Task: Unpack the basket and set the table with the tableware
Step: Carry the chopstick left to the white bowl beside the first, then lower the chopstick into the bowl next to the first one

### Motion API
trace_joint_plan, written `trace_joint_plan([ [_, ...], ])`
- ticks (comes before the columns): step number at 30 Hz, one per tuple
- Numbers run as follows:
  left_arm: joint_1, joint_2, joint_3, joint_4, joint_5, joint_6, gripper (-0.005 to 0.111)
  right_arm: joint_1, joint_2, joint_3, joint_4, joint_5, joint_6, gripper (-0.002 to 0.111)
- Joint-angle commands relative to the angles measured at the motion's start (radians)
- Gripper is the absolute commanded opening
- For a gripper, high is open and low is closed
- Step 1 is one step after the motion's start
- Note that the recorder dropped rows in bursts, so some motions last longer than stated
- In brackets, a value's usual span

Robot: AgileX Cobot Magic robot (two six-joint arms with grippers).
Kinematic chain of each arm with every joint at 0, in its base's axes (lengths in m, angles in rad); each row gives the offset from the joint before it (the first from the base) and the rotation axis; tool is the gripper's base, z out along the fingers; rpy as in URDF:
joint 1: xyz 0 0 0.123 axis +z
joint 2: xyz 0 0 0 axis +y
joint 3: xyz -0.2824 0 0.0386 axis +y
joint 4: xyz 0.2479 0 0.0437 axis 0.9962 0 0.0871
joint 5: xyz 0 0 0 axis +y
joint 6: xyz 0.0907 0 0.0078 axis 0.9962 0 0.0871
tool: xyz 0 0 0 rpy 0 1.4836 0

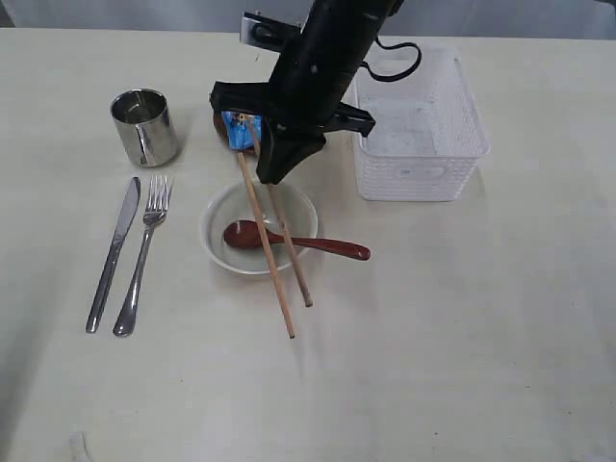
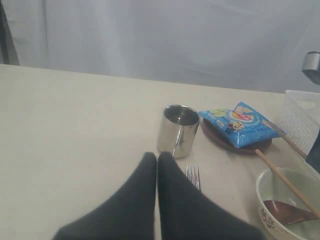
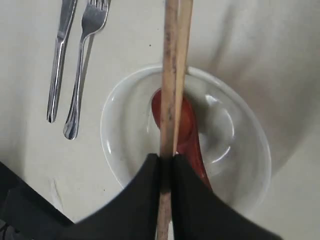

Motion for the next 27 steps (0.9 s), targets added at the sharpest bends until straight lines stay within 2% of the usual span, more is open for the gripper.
trace_joint_plan([
  [1, -0.002, -0.003, 0.006, -0.003, -0.006, 0.001, 0.000, -0.001, -0.002, 0.015, 0.017, 0.003, -0.014, 0.000],
  [14, -0.002, -0.003, 0.006, -0.003, -0.006, 0.001, 0.000, -0.001, 0.021, 0.017, 0.020, 0.003, -0.012, 0.000],
  [20, -0.002, -0.003, 0.006, -0.003, -0.006, 0.001, 0.000, -0.001, 0.021, 0.088, 0.017, 0.002, -0.019, 0.000],
  [27, -0.002, -0.003, 0.006, -0.003, -0.006, 0.001, 0.000, -0.001, 0.021, 0.095, 0.051, -0.071, -0.068, 0.000],
])
